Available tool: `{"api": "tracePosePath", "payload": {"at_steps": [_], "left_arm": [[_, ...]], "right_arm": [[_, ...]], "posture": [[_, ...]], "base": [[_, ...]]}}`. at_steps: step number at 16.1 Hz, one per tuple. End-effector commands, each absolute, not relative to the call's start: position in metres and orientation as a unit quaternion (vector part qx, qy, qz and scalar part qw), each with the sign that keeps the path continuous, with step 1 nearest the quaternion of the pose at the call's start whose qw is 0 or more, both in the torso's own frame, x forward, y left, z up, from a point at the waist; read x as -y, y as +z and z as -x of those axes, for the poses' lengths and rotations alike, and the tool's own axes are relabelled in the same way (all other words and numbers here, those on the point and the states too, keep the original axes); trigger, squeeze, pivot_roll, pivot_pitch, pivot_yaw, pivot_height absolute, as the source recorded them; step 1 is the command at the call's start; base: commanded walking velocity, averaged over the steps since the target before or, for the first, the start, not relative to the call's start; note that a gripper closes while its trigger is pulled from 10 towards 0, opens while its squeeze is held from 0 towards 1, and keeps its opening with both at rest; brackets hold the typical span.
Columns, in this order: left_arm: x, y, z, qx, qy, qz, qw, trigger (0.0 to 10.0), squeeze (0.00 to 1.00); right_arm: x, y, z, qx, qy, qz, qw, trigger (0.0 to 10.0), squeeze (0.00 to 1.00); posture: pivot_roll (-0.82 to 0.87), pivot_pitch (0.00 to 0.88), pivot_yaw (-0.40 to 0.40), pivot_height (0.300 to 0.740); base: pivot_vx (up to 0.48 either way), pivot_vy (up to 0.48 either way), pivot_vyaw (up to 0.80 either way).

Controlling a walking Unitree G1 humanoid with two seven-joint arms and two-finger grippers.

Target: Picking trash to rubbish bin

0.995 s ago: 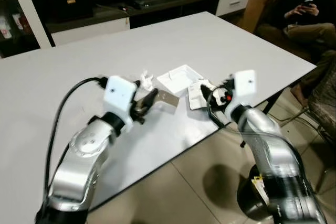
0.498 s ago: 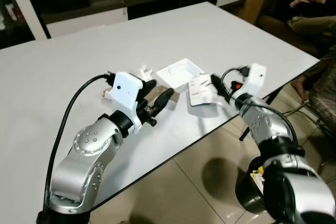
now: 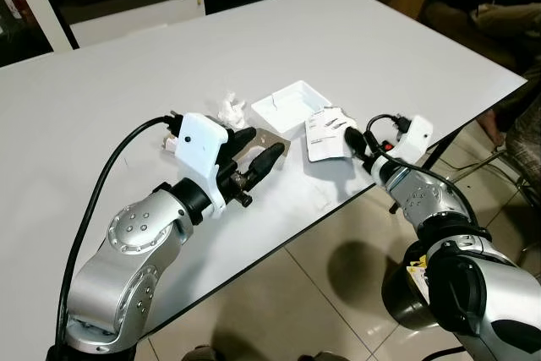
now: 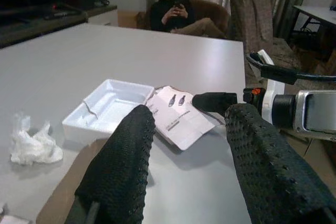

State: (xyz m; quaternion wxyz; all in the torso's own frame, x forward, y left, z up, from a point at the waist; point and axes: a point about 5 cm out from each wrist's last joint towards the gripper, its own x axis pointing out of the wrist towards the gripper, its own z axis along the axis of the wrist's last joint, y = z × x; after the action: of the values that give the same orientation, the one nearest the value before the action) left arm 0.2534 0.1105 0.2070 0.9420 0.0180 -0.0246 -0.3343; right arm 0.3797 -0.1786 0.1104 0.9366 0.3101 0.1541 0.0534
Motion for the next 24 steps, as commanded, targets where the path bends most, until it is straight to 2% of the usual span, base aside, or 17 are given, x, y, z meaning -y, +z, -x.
{"api": "tracePosePath", "payload": {"at_steps": [1,6,7,8,24], "left_arm": [[-0.109,0.210,-0.249,0.027,-0.345,-0.015,0.938,10.0,0.00],[-0.110,0.209,-0.247,0.021,-0.341,-0.015,0.940,10.0,0.00],[-0.110,0.209,-0.246,0.020,-0.341,-0.015,0.940,10.0,0.00],[-0.109,0.208,-0.246,0.018,-0.342,-0.016,0.939,10.0,0.00],[-0.105,0.205,-0.247,0.018,-0.354,-0.024,0.935,10.0,0.00]], "right_arm": [[0.173,0.108,-0.379,-0.162,0.068,-0.330,0.927,10.0,0.00],[0.163,0.104,-0.378,-0.158,0.069,-0.374,0.911,10.0,0.00],[0.163,0.103,-0.378,-0.159,0.067,-0.380,0.909,4.7,0.00],[0.163,0.101,-0.376,-0.161,0.062,-0.388,0.905,0.0,0.00],[0.165,0.100,-0.375,-0.143,0.068,-0.411,0.898,0.0,0.00]], "posture": [[0.01,0.153,-0.034,0.740],[0.01,0.156,-0.036,0.740],[0.01,0.156,-0.037,0.740],[0.01,0.156,-0.038,0.740],[0.01,0.117,-0.025,0.740]], "base": [[0.000,0.000,0.00],[0.000,0.000,0.00],[0.000,0.000,0.00],[0.000,0.000,0.00],[0.000,0.000,0.00]]}}
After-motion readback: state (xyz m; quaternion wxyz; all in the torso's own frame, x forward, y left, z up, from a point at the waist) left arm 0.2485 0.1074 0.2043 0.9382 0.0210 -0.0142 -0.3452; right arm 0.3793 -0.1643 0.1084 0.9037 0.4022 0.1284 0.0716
